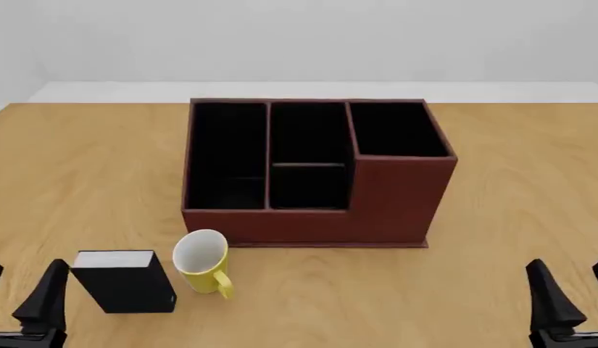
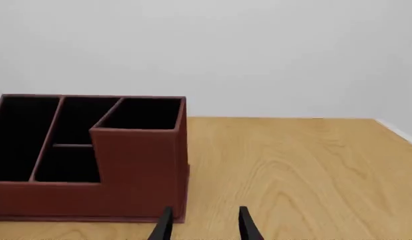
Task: Pick up the yellow and white mug and place it to the right of the caddy.
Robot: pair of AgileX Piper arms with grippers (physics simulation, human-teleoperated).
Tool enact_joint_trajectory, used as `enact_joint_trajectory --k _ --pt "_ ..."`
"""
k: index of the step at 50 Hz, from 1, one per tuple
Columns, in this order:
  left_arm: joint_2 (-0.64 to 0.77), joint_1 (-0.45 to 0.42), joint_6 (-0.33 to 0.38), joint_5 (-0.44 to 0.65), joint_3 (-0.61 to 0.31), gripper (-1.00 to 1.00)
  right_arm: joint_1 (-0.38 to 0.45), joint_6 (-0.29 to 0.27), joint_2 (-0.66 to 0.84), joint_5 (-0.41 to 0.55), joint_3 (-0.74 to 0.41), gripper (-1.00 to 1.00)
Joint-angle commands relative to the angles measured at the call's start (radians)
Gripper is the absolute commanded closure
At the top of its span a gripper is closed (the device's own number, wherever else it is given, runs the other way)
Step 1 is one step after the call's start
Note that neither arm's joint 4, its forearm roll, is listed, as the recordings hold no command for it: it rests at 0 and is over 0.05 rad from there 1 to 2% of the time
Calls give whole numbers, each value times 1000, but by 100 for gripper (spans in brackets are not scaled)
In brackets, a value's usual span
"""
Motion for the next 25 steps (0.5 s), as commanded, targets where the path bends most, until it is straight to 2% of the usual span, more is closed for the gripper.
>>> enact_joint_trajectory --k 1,5,17,21,25 --pt "23 -11 14 -69 52 -100 16 10 35 -74 52 -100" --pt "54 -9 11 -96 44 -100 34 -5 66 -101 48 -100" --pt "100 -29 8 -119 5 -100 150 -19 313 -302 43 -100" --pt "102 -29 14 -115 -3 -100 172 -8 333 -313 33 -100" --pt "110 -26 24 -129 3 -100 198 -10 427 -410 48 -100"
